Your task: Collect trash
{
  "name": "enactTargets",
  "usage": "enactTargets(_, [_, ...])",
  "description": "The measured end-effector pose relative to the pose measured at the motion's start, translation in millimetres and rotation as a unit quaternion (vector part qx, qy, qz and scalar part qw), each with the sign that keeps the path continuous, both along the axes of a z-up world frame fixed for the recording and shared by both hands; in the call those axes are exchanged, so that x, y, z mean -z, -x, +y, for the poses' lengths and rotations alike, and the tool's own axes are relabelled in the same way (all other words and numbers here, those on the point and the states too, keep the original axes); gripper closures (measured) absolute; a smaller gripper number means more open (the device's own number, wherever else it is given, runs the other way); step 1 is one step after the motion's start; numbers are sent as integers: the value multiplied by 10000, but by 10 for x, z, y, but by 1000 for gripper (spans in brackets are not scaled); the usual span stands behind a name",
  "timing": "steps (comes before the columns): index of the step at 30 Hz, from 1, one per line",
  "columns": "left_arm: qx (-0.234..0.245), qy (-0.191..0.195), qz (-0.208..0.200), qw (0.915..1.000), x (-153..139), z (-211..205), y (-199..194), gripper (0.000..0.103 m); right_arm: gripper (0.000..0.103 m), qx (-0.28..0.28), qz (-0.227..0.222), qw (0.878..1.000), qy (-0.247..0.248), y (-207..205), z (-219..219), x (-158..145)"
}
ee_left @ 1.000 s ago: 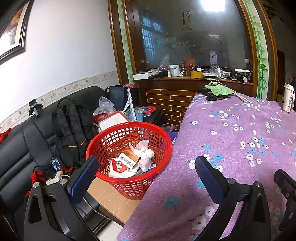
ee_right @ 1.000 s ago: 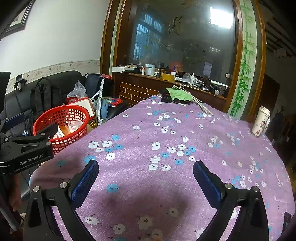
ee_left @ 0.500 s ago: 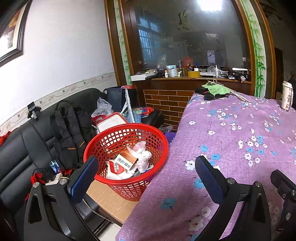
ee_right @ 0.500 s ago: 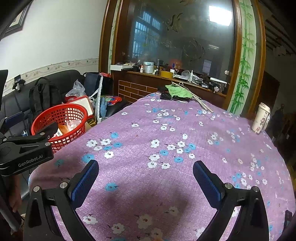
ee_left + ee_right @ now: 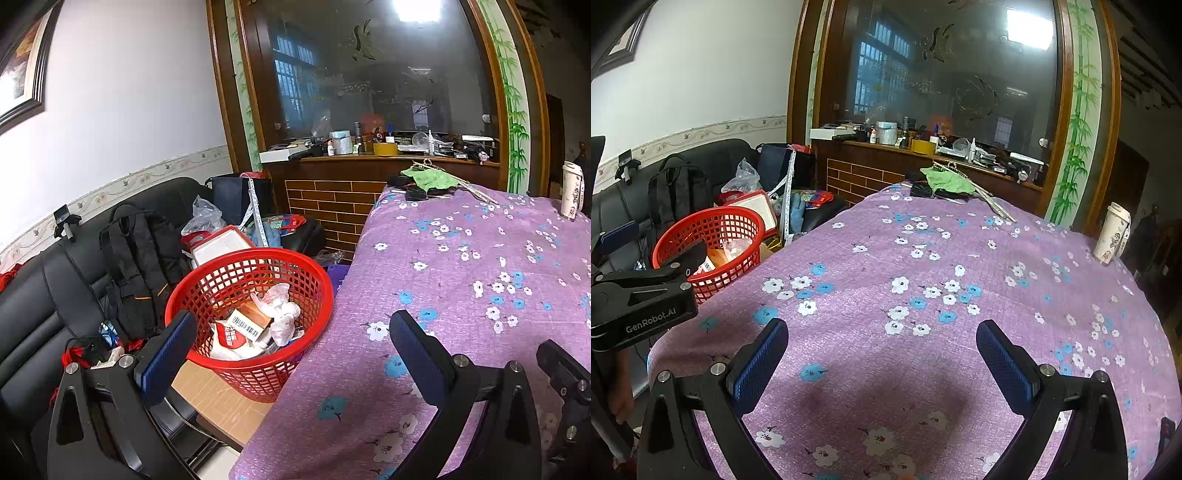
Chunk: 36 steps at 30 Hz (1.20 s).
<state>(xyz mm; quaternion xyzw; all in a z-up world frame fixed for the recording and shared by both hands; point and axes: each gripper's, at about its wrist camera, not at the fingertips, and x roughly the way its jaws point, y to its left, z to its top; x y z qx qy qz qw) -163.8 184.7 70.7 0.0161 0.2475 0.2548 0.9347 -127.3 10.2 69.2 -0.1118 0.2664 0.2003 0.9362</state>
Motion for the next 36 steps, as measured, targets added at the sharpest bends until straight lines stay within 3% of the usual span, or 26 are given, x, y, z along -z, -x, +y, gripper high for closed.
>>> enactTargets(23, [86,-12,55,9999,-11,-43,-12,0,0,72,93,9999,-21,-23,-37,55])
enactTargets(29, [617,83,246,9978,-96,-224,-187,0,0,265,113,9995,-105,-96,-224,25])
enactTargets(33, [1069,420,427,9925,-167,-443,-428,0,0,837,147,9962,-166,-243,-612,-11])
enactTargets(36, [1522,579,721,9840,-142,-781,-706,0,0,1326,383,9903,-178,-434,-996,-7])
